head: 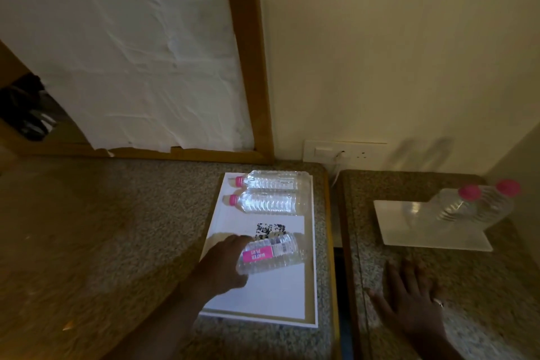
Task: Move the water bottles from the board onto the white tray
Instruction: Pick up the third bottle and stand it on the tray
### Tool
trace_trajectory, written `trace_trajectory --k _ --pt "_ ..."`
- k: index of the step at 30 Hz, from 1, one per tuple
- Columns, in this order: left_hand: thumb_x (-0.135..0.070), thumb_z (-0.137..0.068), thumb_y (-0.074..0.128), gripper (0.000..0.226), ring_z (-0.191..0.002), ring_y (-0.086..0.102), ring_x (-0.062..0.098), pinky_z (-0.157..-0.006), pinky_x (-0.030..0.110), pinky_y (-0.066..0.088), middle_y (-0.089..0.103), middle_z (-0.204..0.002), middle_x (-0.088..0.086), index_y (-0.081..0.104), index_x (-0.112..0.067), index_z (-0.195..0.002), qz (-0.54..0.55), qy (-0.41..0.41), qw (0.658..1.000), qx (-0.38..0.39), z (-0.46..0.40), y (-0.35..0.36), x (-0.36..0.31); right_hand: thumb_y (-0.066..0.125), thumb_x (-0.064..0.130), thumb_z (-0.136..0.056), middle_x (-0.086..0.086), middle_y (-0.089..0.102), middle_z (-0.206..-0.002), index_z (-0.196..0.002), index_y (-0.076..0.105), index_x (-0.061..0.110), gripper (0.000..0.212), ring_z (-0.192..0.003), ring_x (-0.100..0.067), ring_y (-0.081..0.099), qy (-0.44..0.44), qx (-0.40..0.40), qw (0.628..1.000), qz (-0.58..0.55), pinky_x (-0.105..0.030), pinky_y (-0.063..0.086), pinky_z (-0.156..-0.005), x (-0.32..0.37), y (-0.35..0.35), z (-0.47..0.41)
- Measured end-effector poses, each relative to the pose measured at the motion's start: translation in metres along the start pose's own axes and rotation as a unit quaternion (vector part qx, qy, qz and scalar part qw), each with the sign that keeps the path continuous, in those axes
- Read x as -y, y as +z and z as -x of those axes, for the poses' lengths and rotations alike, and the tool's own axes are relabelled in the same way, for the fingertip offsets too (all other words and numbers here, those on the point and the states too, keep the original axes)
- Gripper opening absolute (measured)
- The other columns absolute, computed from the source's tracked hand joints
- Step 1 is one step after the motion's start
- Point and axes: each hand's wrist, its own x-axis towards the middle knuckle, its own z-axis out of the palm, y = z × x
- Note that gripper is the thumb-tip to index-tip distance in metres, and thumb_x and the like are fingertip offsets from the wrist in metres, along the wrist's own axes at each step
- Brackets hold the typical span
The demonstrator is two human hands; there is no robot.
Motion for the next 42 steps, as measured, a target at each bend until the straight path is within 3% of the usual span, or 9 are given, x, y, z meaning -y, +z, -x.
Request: trace_trajectory --k 6,9,14,18,20,25,28,33,42 --pt "-0.058 -0.048 0.075 0.082 -0.084 0.062 0.006 -0.057 0.018 0.054 0.060 -0.100 -0.016 0.035 -0.046 -0.119 0.064 0.020 0.994 -0.085 0.026 -0.039 -0.016 0.004 0.085 -0.076 -0.006 -0.013 -0.168 -0.157 -0.004 0.037 0.094 -0.150 -0.029 -0.023 0.012 0.013 1.000 0.005 -0.060 -0.004 -0.122 0.011 -0.008 0.006" --pt "-0.063 -0.051 0.075 0.080 -0.077 0.062 0.006 -0.056 0.018 0.052 0.065 -0.092 -0.014 0.039 -0.047 -0.120 0.037 0.058 0.991 -0.114 0.018 -0.059 -0.030 0.007 0.083 -0.078 -0.007 -0.007 -0.168 -0.158 0.000 0.035 0.093 -0.152 -0.031 -0.015 0.019 0.002 1.000 0.010 -0.059 0.002 -0.123 0.015 -0.010 0.010" --pt "-0.085 -0.047 0.068 0.086 -0.089 0.063 0.005 -0.068 0.019 0.051 0.070 -0.108 -0.014 0.056 -0.038 -0.117 0.052 0.088 0.981 -0.165 0.002 -0.064 -0.053 0.005 0.084 -0.075 -0.006 -0.004 -0.169 -0.158 0.002 0.035 0.095 -0.153 -0.031 -0.010 0.023 -0.001 1.000 0.006 -0.058 0.006 -0.123 0.019 -0.011 0.011" --pt "-0.084 -0.052 0.067 0.066 -0.070 0.054 0.007 -0.053 0.017 0.037 0.056 -0.086 -0.014 0.046 -0.036 -0.092 0.067 0.088 0.972 -0.208 -0.018 -0.051 -0.080 0.001 0.084 -0.076 -0.005 -0.009 -0.168 -0.158 0.000 0.035 0.095 -0.153 -0.031 -0.011 0.027 0.006 1.000 0.011 -0.059 0.002 -0.123 0.018 -0.012 0.011" --pt "-0.076 -0.055 0.072 0.061 -0.072 0.057 0.005 -0.047 0.011 0.037 0.053 -0.084 -0.014 0.042 -0.035 -0.090 0.157 0.069 0.963 -0.206 -0.027 -0.044 -0.088 0.001 0.083 -0.077 -0.006 -0.011 -0.168 -0.157 -0.002 0.035 0.094 -0.153 -0.031 -0.011 0.026 0.010 1.000 0.009 -0.059 0.003 -0.123 0.018 -0.011 0.011" --pt "-0.059 -0.060 0.082 0.058 -0.096 0.055 -0.007 -0.071 0.001 0.040 0.058 -0.101 -0.024 0.048 -0.046 -0.105 0.277 0.069 0.942 -0.177 -0.046 -0.033 -0.088 0.005 0.082 -0.083 -0.006 -0.006 -0.168 -0.158 0.001 0.033 0.090 -0.153 -0.032 -0.006 0.018 -0.004 1.000 0.009 -0.059 0.002 -0.123 0.017 -0.010 0.013" --pt "-0.055 -0.062 0.084 0.069 -0.101 0.053 0.003 -0.079 0.011 0.040 0.058 -0.110 -0.020 0.046 -0.043 -0.118 0.269 0.073 0.949 -0.149 -0.048 -0.027 -0.083 -0.006 0.083 -0.083 -0.007 -0.006 -0.168 -0.158 0.000 0.032 0.091 -0.153 -0.032 -0.006 0.012 -0.017 1.000 0.012 -0.059 0.001 -0.123 0.017 -0.009 0.013" --pt "-0.052 -0.061 0.085 0.071 -0.105 0.054 0.008 -0.081 0.013 0.042 0.054 -0.109 -0.030 0.046 -0.041 -0.118 0.281 0.058 0.944 -0.161 -0.052 -0.024 -0.084 -0.015 0.085 -0.071 -0.008 -0.005 -0.168 -0.158 0.002 0.031 0.104 -0.153 -0.032 -0.007 0.004 -0.028 1.000 0.005 -0.060 0.000 -0.121 0.013 -0.005 0.010" --pt "-0.053 -0.060 0.087 0.077 -0.102 0.054 0.013 -0.082 0.026 0.042 0.063 -0.117 -0.006 0.048 -0.032 -0.123 0.150 0.058 0.972 -0.172 -0.060 -0.027 -0.098 -0.002 0.091 -0.078 -0.007 -0.010 -0.167 -0.158 0.004 0.033 0.099 -0.151 -0.028 -0.018 -0.019 -0.039 0.999 -0.031 -0.059 -0.011 -0.118 0.004 0.006 0.003"
